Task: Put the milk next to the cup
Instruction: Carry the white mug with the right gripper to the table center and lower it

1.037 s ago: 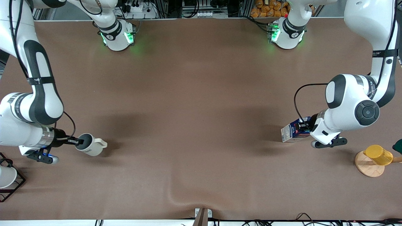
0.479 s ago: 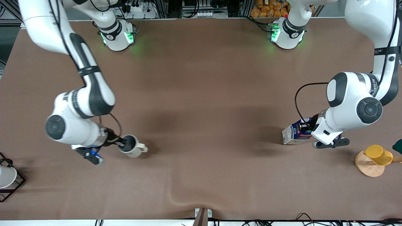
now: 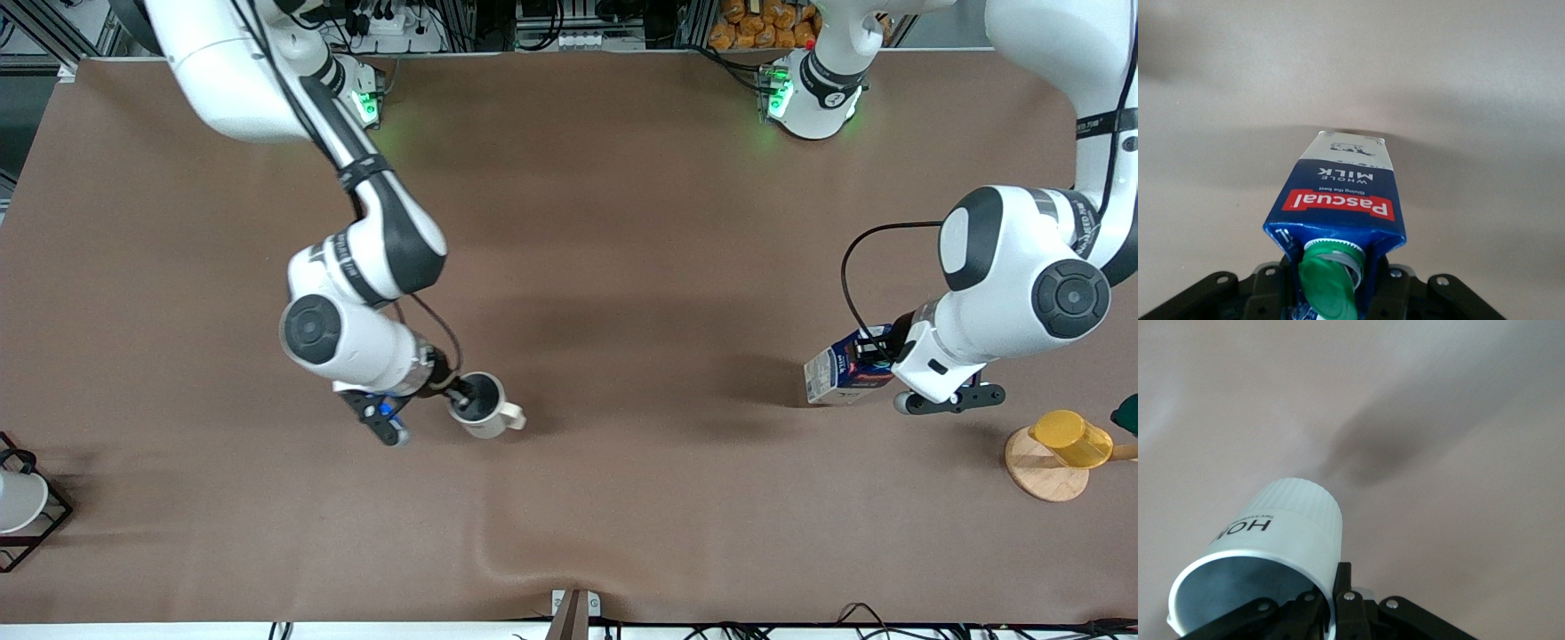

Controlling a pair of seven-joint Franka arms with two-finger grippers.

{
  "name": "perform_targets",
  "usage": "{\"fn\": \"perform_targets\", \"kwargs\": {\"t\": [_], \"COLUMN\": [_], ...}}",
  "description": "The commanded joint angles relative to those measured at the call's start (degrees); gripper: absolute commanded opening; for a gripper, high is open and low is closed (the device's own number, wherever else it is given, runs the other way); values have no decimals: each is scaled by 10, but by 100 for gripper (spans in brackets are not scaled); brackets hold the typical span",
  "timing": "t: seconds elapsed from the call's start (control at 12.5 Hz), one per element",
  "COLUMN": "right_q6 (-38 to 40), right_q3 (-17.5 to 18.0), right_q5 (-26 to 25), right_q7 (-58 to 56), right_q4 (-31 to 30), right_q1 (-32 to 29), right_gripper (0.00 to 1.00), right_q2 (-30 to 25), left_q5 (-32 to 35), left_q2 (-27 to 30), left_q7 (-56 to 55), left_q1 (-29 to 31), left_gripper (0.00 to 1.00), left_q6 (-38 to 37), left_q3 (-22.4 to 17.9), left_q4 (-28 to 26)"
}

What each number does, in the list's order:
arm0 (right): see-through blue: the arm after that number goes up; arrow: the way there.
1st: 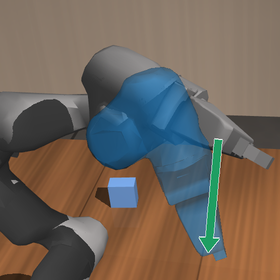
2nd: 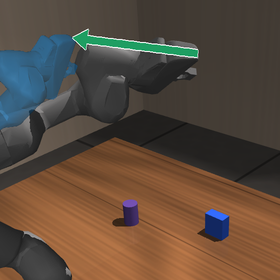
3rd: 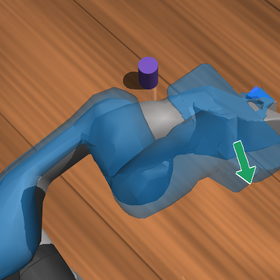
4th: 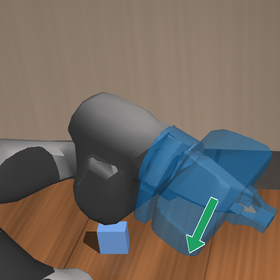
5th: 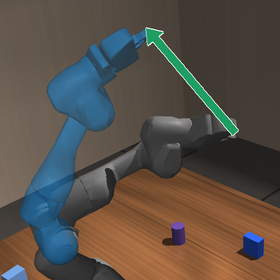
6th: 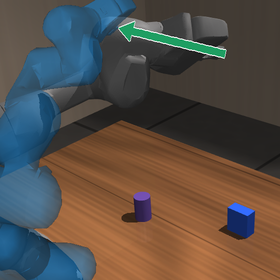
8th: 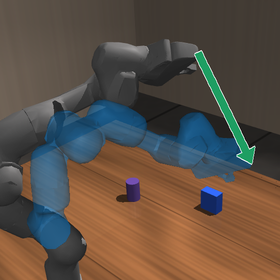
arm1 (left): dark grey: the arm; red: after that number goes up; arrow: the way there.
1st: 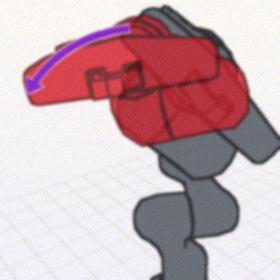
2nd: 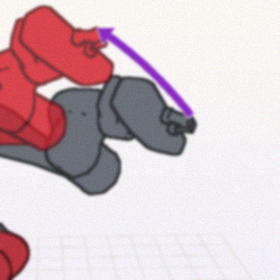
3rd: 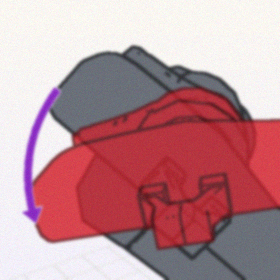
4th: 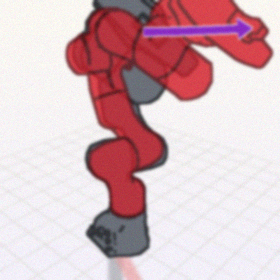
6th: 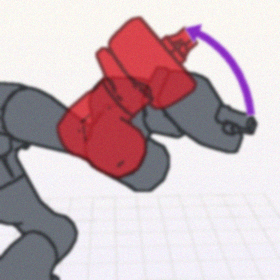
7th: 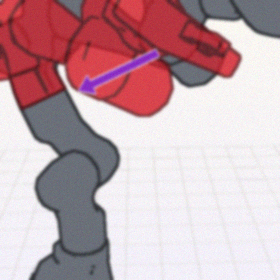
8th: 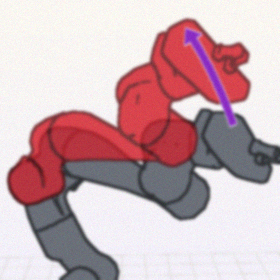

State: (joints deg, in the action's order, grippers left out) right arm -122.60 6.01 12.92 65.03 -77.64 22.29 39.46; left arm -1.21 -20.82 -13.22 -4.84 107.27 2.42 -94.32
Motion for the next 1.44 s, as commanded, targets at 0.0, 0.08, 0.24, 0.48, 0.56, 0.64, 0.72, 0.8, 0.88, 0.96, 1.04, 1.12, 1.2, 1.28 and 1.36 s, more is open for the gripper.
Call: {"fn": "perform_targets", "kwargs": {"t": [0.0, 0.08, 0.24, 0.48, 0.56, 0.64, 0.72, 0.8, 0.88, 0.96, 1.04, 1.12, 1.2, 1.28, 1.36], "right_q6": [-30, -39, -61, -83, -100, -116, -129, -135, -135, -135, -135, -134, -128, -123, -108], "right_q3": [-7, -7, -8, -8, -8, -8, -8, -8, -8, -8, -7, -7, -8, -8, -8], "right_q5": [18, 18, 16, 18, 18, 17, 17, 17, 18, 18, 18, 18, 18, 18, 18], "right_q7": [57, 68, 88, 166, 190, 207, 212, 213, 222, 243, 258, 273, 275, 275, 277], "right_q4": [23, 22, 21, 21, 22, 22, 22, 22, 24, 24, 25, 26, 28, 31, 36], "right_q1": [36, 48, 72, 96, 106, 115, 121, 121, 119, 116, 114, 113, 111, 111, 111], "right_gripper": [0, 0, 0, 0, 0, 0, 0, 0, 0, 8, 37, 82, 100, 100, 100], "right_q2": [32, 40, 51, 64, 73, 81, 88, 94, 96, 96, 96, 94, 88, 79, 74], "left_q5": [13, 13, 13, 12, 13, 13, 13, 13, 13, 13, 13, 13, 12, 13, 13], "left_q2": [12, 13, 12, 14, 14, 14, 14, 17, 19, 19, 19, 19, 20, 20, 21], "left_q7": [-17, -18, -20, -29, -45, -58, -62, -68, -73, -78, -81, -81, -83, -92, -97], "left_q1": [-8, -8, -7, -8, -7, -7, -7, -8, -8, -9, -8, -7, -7, -8, -8], "left_gripper": [44, 44, 44, 43, 43, 43, 44, 44, 44, 44, 44, 44, 44, 44, 44], "left_q6": [-24, -25, -25, -25, -25, -25, -25, -25, -25, -26, -26, -26, -26, -26, -27], "left_q3": [-1, 0, 5, 6, 15, 20, 21, 22, 22, 25, 29, 29, 29, 29, 31], "left_q4": [5, 5, 5, 5, 5, 6, 6, 6, 6, 5, 5, 5, 5, 6, 6]}}
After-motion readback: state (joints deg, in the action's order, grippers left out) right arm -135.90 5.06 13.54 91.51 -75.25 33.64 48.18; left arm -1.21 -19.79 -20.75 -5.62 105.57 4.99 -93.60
